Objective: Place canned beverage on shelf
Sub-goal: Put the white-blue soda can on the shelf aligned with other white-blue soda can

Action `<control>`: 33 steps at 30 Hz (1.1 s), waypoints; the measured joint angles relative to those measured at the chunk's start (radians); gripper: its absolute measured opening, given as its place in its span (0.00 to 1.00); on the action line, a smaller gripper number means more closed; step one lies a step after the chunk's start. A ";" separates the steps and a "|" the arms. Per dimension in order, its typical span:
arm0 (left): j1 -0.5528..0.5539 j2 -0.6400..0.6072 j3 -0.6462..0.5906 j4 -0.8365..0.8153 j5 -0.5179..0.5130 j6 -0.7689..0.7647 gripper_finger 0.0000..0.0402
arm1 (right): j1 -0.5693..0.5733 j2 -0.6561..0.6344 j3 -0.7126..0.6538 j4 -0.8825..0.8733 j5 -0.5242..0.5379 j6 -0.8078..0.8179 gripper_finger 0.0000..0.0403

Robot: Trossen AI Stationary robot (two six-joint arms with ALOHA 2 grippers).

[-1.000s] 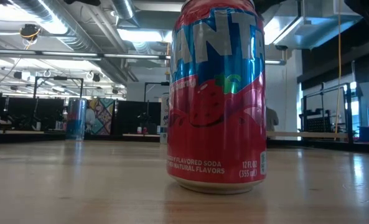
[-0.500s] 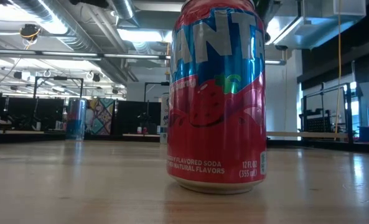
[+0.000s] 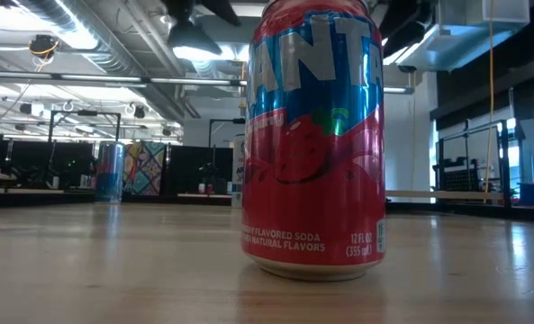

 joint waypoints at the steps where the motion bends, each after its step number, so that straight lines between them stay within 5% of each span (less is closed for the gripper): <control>1: 0.037 0.019 0.024 0.008 0.015 0.023 0.90 | 0.000 -0.019 -0.016 0.015 -0.003 -0.001 0.76; 10: 0.320 0.232 0.101 0.094 0.253 0.247 0.90 | 0.000 -0.059 -0.047 0.034 -0.011 -0.045 0.76; 17: 0.435 0.367 0.101 0.154 0.316 0.418 0.90 | 0.000 -0.058 -0.047 0.025 0.007 -0.046 0.76; 33: 0.495 0.534 0.101 0.207 0.419 0.552 0.90 | -0.036 0.013 -0.047 0.032 0.063 -0.047 0.76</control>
